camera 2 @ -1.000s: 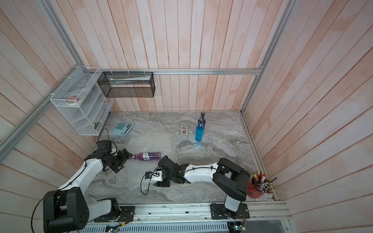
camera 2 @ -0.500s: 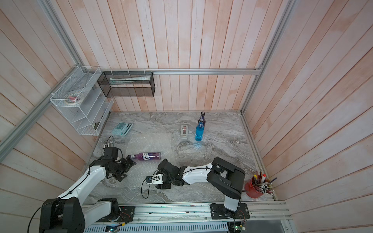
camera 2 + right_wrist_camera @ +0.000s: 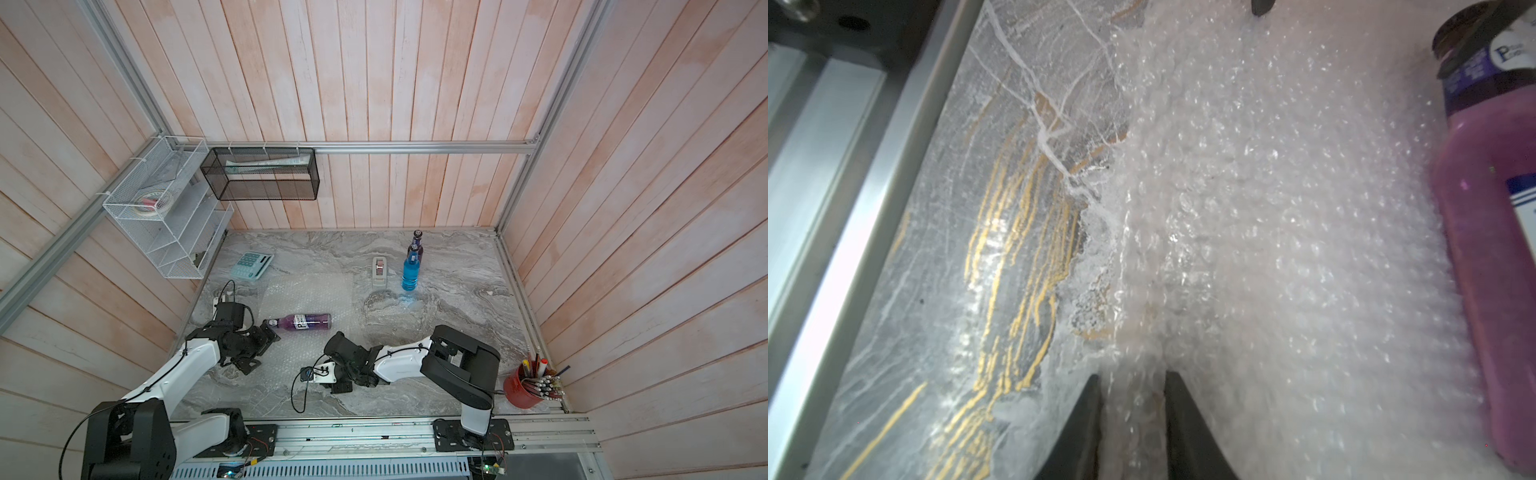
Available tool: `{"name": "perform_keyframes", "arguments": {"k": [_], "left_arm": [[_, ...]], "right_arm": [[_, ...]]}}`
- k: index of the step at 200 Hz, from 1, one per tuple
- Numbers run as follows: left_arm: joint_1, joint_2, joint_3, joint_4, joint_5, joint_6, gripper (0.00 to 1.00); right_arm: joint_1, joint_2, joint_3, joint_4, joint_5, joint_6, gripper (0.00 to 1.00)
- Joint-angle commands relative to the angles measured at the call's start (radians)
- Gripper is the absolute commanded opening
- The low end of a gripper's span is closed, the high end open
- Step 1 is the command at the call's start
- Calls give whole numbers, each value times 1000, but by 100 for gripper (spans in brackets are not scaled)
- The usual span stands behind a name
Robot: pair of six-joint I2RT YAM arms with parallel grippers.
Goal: Wrap wine bottles in bubble wrap
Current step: Wrap the wine bottle in bubble wrap.
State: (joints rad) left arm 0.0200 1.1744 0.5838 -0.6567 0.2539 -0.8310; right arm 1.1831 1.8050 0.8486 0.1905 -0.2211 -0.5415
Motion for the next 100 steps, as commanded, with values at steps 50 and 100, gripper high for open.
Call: {"name": "perform_keyframes", "arguments": {"k": [50, 100], "left_arm": [[-3, -58, 86, -86, -50, 43, 93], [-3, -103, 209, -192, -81, 78, 93]], "right_arm": [[-49, -124, 74, -62, 3, 99, 0], [-135, -114, 208, -114, 16, 102, 0]]}}
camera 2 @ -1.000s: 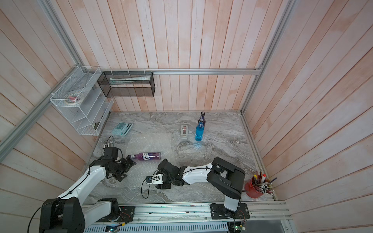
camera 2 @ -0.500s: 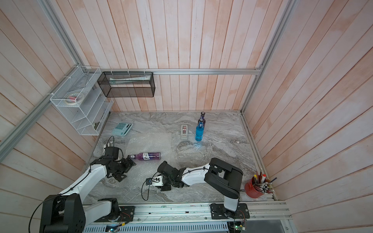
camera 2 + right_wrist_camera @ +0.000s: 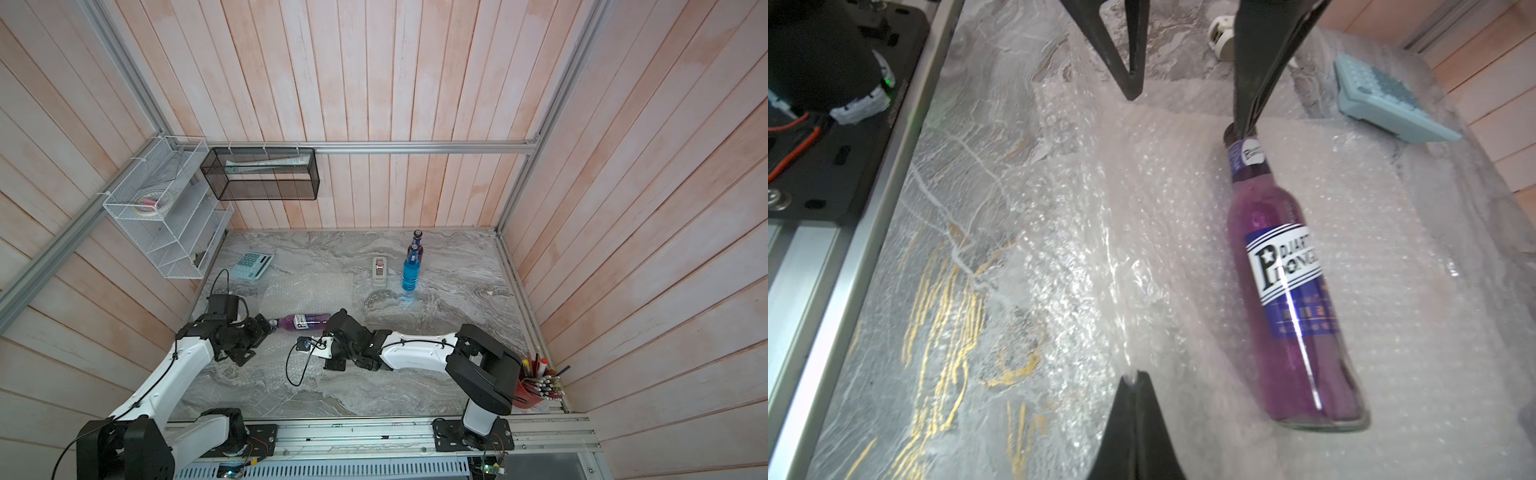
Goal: Wrap wine bottles in bubble wrap
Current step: Wrap the wine bottle in bubble wrap.
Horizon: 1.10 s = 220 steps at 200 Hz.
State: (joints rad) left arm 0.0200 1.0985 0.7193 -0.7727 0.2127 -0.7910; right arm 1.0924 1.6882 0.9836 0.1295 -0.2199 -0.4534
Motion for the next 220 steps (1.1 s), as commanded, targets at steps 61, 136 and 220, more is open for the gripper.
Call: {"name": "perform_keyframes", "arguments": {"k": [61, 136, 220], "left_arm": [[-3, -61, 223, -199, -97, 65, 92], [-16, -22, 120, -64, -32, 52, 79], [-15, 328, 220, 152, -55, 165, 72]], "right_arm": [[-181, 169, 259, -94, 16, 15, 0], [-256, 335, 423, -183, -22, 76, 0], [-258, 371, 441, -190, -2, 97, 12]]}}
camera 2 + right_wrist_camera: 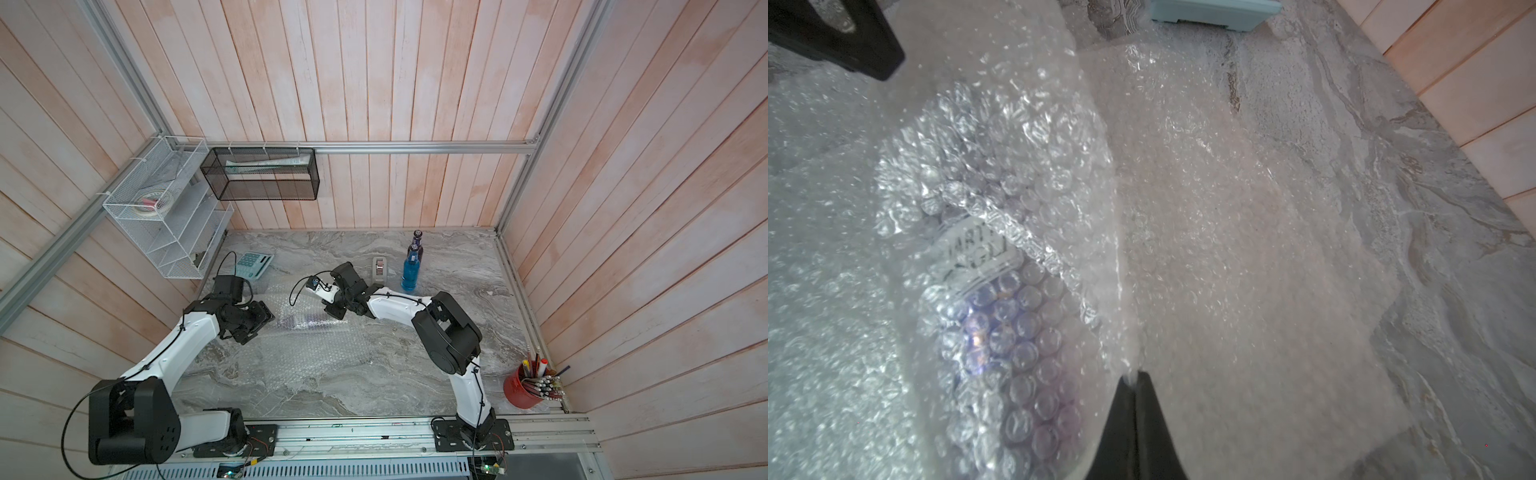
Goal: Wrap wine bottles in bubble wrap
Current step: Wrap the wine bottle in bubble wrap.
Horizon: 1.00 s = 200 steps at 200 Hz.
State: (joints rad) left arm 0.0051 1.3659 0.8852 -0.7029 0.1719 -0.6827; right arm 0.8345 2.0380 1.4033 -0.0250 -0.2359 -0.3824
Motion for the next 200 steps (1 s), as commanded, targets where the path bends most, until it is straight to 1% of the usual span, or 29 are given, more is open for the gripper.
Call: {"name": "perform_keyframes", "arguments": {"k": [1, 15, 32, 47, 61, 86, 101, 122, 134, 159, 191, 200], "left_arm": [[-1, 64, 55, 84, -15, 57, 72], [-1, 98, 62, 95, -23, 72, 72], [-1, 139, 77, 90, -41, 94, 72], [-1, 164, 93, 82, -53, 114, 72], [-1, 173, 108, 74, -66, 130, 72], [6, 183, 110, 65, -79, 153, 73], [10, 188, 105, 65, -75, 164, 73], [19, 174, 102, 58, -75, 174, 73], [25, 164, 104, 47, -85, 182, 74], [43, 130, 95, 30, -85, 190, 75], [62, 73, 95, 4, -74, 194, 78], [65, 62, 95, -3, -66, 195, 79]], "right_arm": [[1, 20, 23, -35, 16, 27, 12], [0, 8, 32, -43, 42, 25, 19], [0, -21, 50, -70, 72, 16, 31], [-1, -66, 49, -62, 66, 14, 38], [0, -114, 27, -23, 4, 12, 44], [0, -152, -20, 62, -199, 21, 51], [2, -109, 11, 38, -291, 27, 53], [2, -30, 76, -22, -345, 6, 57], [4, 14, 122, -72, -360, -25, 62], [4, 108, 228, -188, -358, -80, 66], [4, 217, 346, -320, -377, -121, 78], [5, 237, 368, -346, -386, -126, 79]]}}
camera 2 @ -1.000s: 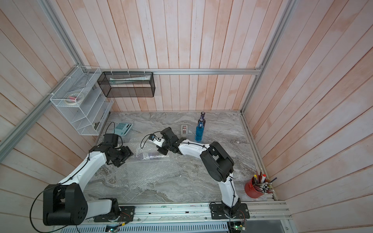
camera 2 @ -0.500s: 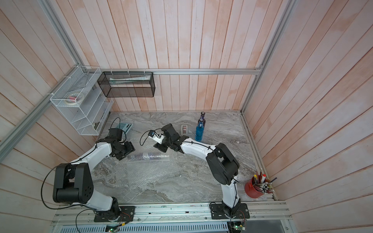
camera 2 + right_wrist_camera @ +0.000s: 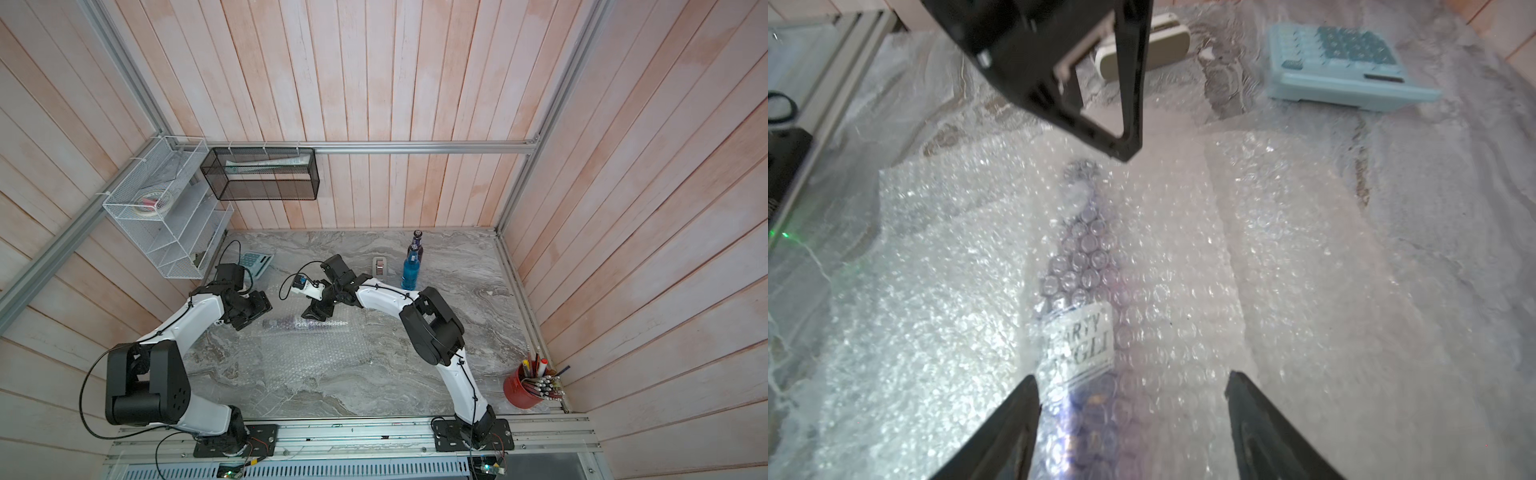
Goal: Wrap wine bottles in bubble wrap
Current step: Wrap the wine bottle in bubble wrap.
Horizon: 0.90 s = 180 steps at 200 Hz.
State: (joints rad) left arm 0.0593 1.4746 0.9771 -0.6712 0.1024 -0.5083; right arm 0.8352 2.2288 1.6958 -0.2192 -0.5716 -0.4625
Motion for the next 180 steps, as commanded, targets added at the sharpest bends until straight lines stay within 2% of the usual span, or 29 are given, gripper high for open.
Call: {"name": "perform_keyframes", "arguments": {"k": [1, 47, 106, 180], "left_arm": [[12, -49, 3, -35, 4, 21, 79], [14, -99, 3, -68, 37, 28, 87], [14, -133, -9, -90, 69, 28, 89], [14, -181, -49, -117, 68, 28, 90]], "right_arm": [[4, 48, 76, -154, -52, -47, 79], [28, 63, 105, -238, -82, -87, 80], [75, 32, 48, -272, -80, -97, 81], [120, -97, -113, -147, 19, -84, 80]]}}
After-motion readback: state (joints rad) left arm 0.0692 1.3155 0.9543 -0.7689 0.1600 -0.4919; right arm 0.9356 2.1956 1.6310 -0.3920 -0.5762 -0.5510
